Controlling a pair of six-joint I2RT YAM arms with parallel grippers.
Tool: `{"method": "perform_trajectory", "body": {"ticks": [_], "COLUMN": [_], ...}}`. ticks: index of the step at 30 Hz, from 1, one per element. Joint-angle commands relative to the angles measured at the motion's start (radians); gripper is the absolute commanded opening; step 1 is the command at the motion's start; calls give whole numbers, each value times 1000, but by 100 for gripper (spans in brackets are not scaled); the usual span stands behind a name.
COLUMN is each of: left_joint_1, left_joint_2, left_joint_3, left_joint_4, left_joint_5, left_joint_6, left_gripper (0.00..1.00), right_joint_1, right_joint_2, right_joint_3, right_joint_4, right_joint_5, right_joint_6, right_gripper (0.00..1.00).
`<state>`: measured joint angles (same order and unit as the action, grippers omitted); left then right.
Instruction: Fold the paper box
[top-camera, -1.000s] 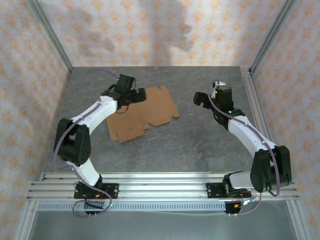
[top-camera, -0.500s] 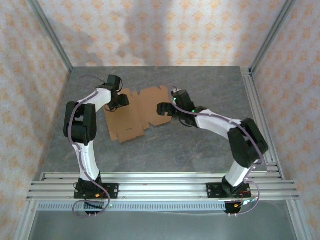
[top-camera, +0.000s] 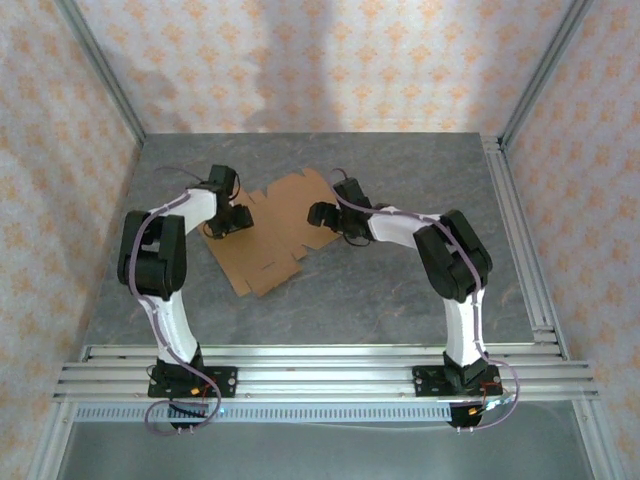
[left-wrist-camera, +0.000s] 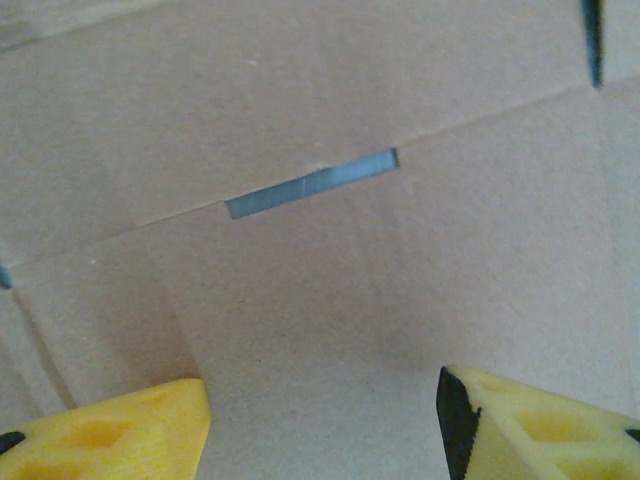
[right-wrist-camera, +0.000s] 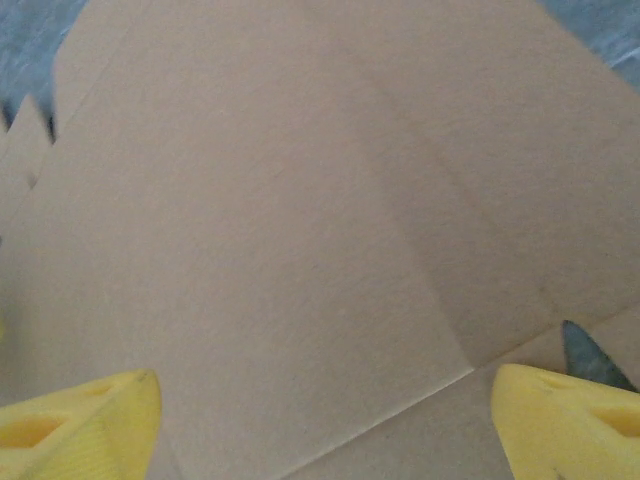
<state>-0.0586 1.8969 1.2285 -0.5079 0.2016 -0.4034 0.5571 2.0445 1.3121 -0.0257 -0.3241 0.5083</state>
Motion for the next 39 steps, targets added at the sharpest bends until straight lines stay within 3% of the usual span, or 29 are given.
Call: {"method": "perform_trajectory", "body": {"ticks": [1, 11, 15, 18, 23, 29, 34, 39], "left_joint_1": [-61, -412, -448, -442, -368, -265, -236, -240], "left_joint_2": [-70, -174, -205, -234, -197, -19, 220, 434], "left_joint_3": [-98, -212, -179, -106, 29, 258, 546, 815], "left_joint_4": [-12, 42, 67, 27, -2, -47, -143, -244], "left_joint_5": [26, 23, -11, -85, -57, 33, 123, 200], "left_joint_6": [-58, -258, -292, -248, -163, -54, 9, -4], "left_gripper": [65, 64, 64, 63, 63, 64, 65, 66], "right_joint_1": [-58, -123, -131, -143, -149, -133, -45, 96], "right_joint_2": [79, 325, 387, 326, 88, -250, -487, -564], "right_joint_3": [82, 522, 717, 717, 468, -13, -340, -523], "right_joint_4": [-126, -363, -477, -461, -288, -67, 11, 75], "right_joint_5": [10, 5, 6, -10, -8, -48, -92, -206], "right_joint_6": [-48, -200, -250, -275, -306, -333, -374, -376], "right_gripper": [87, 90, 92, 95, 99, 99, 99, 99]}}
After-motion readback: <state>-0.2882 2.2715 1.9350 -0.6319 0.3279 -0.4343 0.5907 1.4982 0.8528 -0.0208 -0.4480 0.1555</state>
